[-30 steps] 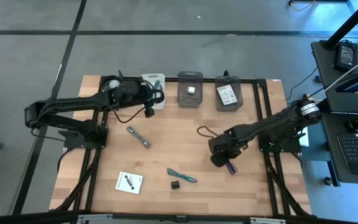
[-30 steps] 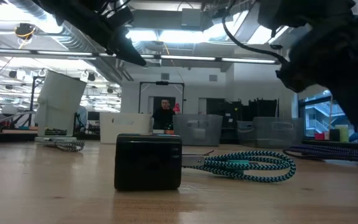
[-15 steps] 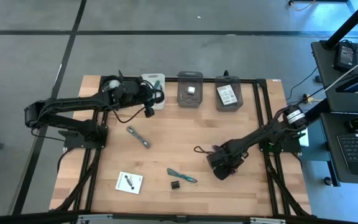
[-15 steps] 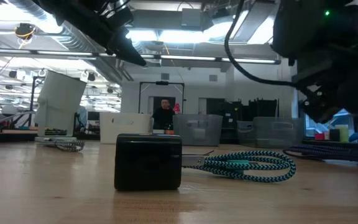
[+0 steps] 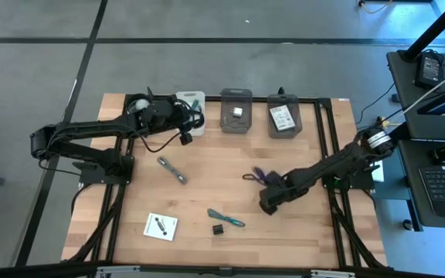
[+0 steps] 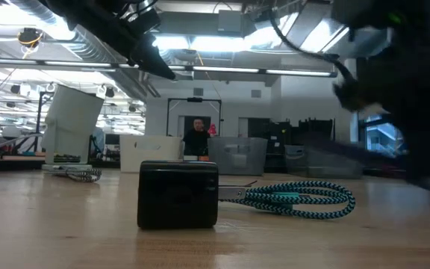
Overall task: Pick and place items into bin
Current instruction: Put the violet patterned charger cable into the white bin
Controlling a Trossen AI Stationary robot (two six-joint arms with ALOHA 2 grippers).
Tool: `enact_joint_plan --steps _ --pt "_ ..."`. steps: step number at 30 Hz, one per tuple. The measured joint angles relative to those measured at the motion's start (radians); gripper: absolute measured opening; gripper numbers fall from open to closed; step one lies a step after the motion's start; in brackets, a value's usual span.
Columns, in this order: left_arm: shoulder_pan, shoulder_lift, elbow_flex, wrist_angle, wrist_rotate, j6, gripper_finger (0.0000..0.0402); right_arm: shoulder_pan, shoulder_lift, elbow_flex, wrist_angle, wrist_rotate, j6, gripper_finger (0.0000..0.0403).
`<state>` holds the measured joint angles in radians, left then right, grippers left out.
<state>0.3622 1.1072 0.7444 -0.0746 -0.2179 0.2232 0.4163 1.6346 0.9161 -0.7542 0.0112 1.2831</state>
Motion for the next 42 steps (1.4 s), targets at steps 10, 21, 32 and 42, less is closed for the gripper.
enact_joint_plan --steps 10,21,32,42 --pt "0.000 0.006 0.000 0.120 0.003 -0.031 0.0143 -0.254 -0.186 0.000 0.145 0.456 -0.379 0.0023" --pt "-0.001 0.007 0.000 0.414 0.226 -0.115 0.0143 -0.616 -0.241 0.010 0.924 0.105 -1.030 0.0023" --pt "-0.044 0.141 0.096 0.570 0.259 -0.295 0.0143 -0.676 -0.198 0.129 0.886 -0.002 -1.313 0.0023" --pt "-0.065 0.315 0.269 0.571 0.210 -0.294 0.0143 -0.701 -0.186 0.134 0.815 -0.075 -1.392 0.0027"
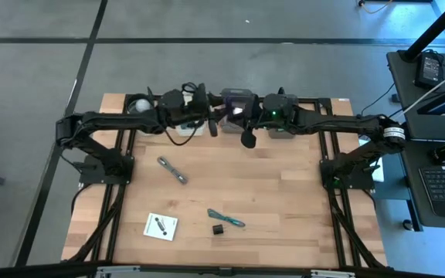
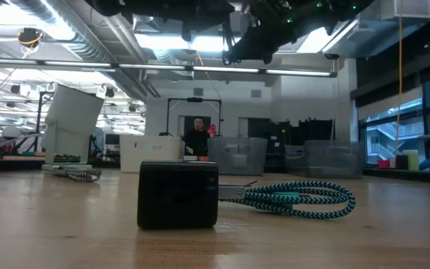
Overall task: Pick and place items into bin
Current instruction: Put the violet patterned charger cable into the white bin
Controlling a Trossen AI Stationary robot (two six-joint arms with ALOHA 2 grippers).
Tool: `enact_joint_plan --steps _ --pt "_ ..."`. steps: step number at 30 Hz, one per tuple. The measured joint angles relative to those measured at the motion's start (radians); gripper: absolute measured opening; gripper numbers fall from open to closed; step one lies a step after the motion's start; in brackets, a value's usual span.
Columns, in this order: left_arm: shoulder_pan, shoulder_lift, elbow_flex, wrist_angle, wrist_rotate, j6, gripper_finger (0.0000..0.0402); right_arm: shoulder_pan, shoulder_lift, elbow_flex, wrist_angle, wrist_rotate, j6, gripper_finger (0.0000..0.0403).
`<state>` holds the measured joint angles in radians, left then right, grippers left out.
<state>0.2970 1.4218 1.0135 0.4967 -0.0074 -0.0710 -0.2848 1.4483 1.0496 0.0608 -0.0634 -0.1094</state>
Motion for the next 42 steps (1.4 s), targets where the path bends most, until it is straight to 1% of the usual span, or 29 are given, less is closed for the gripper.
enact_joint_plan --steps 4,6,8,11,12,14,17,21,24,28,30,33,35,38,42 --pt "0.000 0.039 0.026 -0.004 0.001 -0.012 0.0142 -0.004 0.000 0.000 -0.017 -0.003 -0.005 0.0029" --pt "0.001 0.051 0.033 -0.011 0.000 -0.022 0.0134 -0.006 0.000 0.000 -0.027 -0.003 -0.005 0.0029" --pt "0.004 0.052 0.034 -0.009 0.000 -0.022 0.0112 -0.007 0.000 0.000 -0.037 -0.002 -0.005 0.0030" --pt "0.011 0.052 0.035 -0.009 0.013 -0.022 0.0058 -0.007 0.000 0.000 -0.042 -0.002 -0.001 0.0037" --pt "0.016 0.052 0.035 -0.009 0.028 -0.023 0.0038 -0.007 0.000 0.000 -0.042 -0.002 0.000 0.0039" --pt "0.025 0.052 0.035 -0.009 0.061 -0.024 0.0018 -0.007 0.000 0.000 -0.041 -0.002 0.000 0.0043" --pt "0.033 0.051 0.035 -0.021 0.095 -0.023 0.0017 -0.007 0.000 0.000 -0.042 0.002 0.005 0.0048" --pt "0.044 0.048 0.035 -0.039 0.097 -0.023 0.0017 -0.010 0.000 0.000 -0.049 0.036 0.087 0.0067" --pt "0.064 0.046 0.035 -0.067 0.097 -0.044 0.0016 -0.024 0.000 0.000 -0.048 0.040 0.132 0.0097" --pt "0.108 0.045 0.035 -0.123 0.101 -0.074 0.0016 -0.040 -0.003 0.000 -0.048 0.043 0.131 0.0152" --pt "0.144 0.030 0.035 -0.181 0.100 -0.074 0.0016 -0.051 -0.013 0.000 -0.059 0.043 0.136 0.0181" --pt "0.211 -0.001 0.035 -0.284 0.082 -0.086 0.0016 -0.068 -0.033 0.000 -0.119 0.044 0.160 0.0220" --pt "0.270 -0.026 0.035 -0.375 0.039 -0.134 0.0016 -0.082 -0.043 0.000 -0.178 0.044 0.188 0.0240" --pt "0.374 -0.053 0.035 -0.531 -0.044 -0.213 0.0016 -0.098 -0.050 0.000 -0.258 0.046 0.249 0.0256" --pt "0.505 -0.054 0.035 -0.728 -0.047 -0.299 0.0016 -0.105 -0.049 0.000 -0.328 0.047 0.315 0.0261"
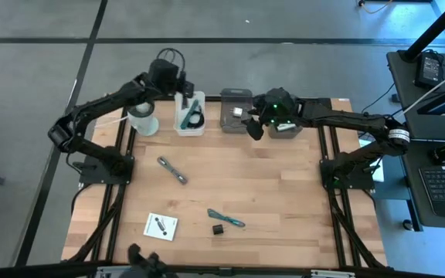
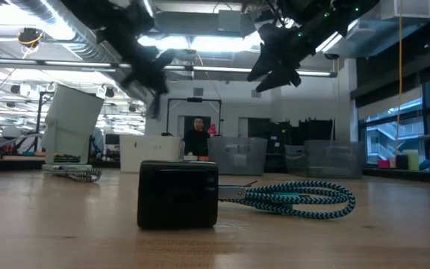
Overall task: Pick and place items into bin
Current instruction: Put the violet patterned charger cable into the white bin
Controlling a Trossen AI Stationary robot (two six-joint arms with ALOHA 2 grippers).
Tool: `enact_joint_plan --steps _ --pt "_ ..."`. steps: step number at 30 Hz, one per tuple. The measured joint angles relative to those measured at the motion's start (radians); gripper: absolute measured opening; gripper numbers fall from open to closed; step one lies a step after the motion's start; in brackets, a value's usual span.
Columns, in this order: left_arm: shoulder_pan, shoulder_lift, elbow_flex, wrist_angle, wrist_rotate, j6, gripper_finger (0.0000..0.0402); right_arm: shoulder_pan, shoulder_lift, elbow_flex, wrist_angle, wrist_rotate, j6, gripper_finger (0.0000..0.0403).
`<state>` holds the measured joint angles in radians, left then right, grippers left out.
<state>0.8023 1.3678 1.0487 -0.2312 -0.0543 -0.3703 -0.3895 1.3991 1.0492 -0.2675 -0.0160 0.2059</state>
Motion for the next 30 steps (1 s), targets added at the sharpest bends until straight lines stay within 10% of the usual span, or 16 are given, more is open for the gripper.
enact_joint_plan --steps 30 --pt "0.029 0.243 -0.001 -0.198 0.144 -0.301 0.0053 0.015 0.001 0.000 -0.007 0.067 0.082 0.0261"
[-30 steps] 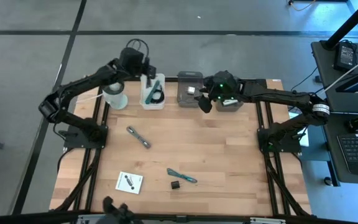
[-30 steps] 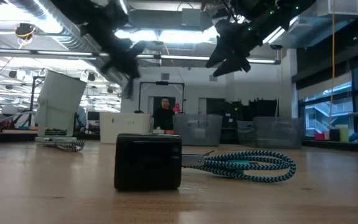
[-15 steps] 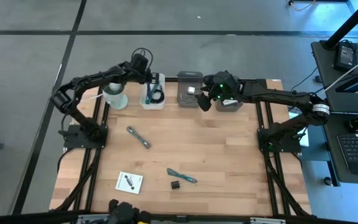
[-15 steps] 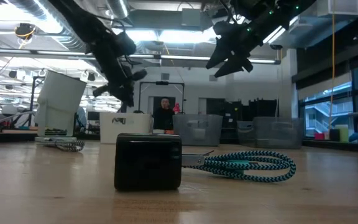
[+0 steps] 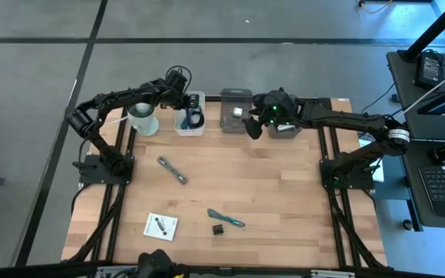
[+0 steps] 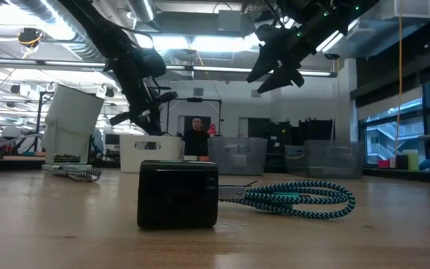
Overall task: Pick and place items into bin
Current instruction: Put the violet patterned charger cable into the white bin, then put the white patterned charger cable into the white bin
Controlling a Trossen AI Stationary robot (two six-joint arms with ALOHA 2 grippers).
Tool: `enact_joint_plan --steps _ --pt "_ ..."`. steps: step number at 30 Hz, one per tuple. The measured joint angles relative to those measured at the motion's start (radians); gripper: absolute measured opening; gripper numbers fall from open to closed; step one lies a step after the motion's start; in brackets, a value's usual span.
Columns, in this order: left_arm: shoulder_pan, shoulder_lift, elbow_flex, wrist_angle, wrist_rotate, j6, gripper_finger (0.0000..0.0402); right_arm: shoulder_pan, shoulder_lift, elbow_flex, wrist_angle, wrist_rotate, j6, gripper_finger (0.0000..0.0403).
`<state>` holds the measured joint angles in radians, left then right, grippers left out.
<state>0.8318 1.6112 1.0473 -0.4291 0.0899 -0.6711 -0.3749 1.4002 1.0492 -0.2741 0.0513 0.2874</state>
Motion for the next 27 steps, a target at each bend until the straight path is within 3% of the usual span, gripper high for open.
enact_joint_plan --steps 14,27 --pt "0.003 -0.009 0.000 0.006 -0.062 0.018 0.0127 0.000 0.000 0.000 -0.001 0.000 -0.003 0.0261" --pt "-0.017 -0.172 0.000 0.014 -0.088 0.151 0.0133 0.000 0.000 0.000 -0.002 0.000 -0.004 0.0261"
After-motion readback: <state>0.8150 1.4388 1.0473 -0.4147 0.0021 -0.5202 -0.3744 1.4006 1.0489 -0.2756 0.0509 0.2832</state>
